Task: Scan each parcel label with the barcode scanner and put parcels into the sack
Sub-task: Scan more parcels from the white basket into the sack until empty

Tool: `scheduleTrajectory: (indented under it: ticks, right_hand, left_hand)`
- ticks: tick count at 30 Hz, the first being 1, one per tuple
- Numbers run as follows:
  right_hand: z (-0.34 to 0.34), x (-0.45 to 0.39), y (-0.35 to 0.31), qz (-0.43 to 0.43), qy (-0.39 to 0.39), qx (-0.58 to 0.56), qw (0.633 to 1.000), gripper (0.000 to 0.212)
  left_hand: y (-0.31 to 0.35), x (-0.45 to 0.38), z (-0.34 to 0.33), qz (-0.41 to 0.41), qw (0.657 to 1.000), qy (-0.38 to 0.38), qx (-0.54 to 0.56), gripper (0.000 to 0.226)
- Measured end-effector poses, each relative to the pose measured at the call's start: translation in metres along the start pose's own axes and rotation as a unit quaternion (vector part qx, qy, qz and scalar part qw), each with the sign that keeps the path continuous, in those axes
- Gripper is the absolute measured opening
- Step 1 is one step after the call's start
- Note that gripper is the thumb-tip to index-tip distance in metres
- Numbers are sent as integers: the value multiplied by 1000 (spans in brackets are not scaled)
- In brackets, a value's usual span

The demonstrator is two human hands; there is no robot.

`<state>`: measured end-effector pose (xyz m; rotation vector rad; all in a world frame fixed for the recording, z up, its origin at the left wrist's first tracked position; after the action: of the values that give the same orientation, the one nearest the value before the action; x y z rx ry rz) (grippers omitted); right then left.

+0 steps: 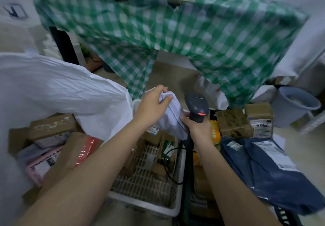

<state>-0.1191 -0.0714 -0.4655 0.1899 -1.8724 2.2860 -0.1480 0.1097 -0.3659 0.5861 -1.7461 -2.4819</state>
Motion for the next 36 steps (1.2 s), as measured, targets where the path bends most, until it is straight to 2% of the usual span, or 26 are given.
scheduleTrajectory:
  ticks: [4,6,8,10,12,13,15,16,19,21,24,28,30,33,36]
  right_hand:
    - [26,47,-43,58,30,-11,998,14]
    - [35,66,-57,88,52,4,995,19]
    - [38,82,-67,122,57,27,990,20]
    - [37,96,-71,151,45,48,986,15]
    - [34,110,-71,168,35,62,983,10]
    - [32,118,-72,178,31,65,981,9]
    - [27,131,-73,198,19,65,978,7]
    - [23,137,-74,205,12,58,977,8]
    - [12,153,-77,220,-11,44,974,8]
    - [5,162,-82,238,-26,41,970,18]
    - [-3,169,-84,247,-42,47,967,21]
    - [-5,166,-79,211,-53,33,975,20]
    - [-7,163,-77,200,-63,47,977,12]
    - [-2,155,-69,176,-51,59,981,13]
    - [-11,158,-65,133,-87,-10,987,9]
  left_hand:
    - [51,38,19,-5,998,5,63,17]
    - [61,57,40,9,997,30,76,26]
    - [65,70,75,2,996,88,12,33]
    - [65,77,107,0,986,117,-115,34]
    - [43,82,116,90,985,49,-138,54]
    - [26,90,110,164,981,-7,-100,68]
    - [-1,125,91,309,945,-103,-1,78]
    - [-9,141,82,354,925,-136,24,78]
    - [-31,177,64,417,885,-192,81,63]
    - [-40,190,52,443,854,-198,186,60]
    - [-37,195,47,440,829,-167,300,48]
    - [-33,191,52,408,833,-120,354,30]
    - [-32,181,67,362,860,-72,351,38]
    - [-34,167,96,290,892,26,346,66]
    - [-25,161,110,225,909,58,347,72]
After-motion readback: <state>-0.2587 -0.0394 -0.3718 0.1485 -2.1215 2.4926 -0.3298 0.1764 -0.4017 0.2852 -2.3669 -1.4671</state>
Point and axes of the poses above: each hand's wrist, its own x-axis away from the middle knuckle, its own z-axis out of the back of the hand, y = z × x, the point moved 10 cm from there along -x, towards the middle knuckle, and after that the axes turned 15 degrees about x, right-handed, at the moved point
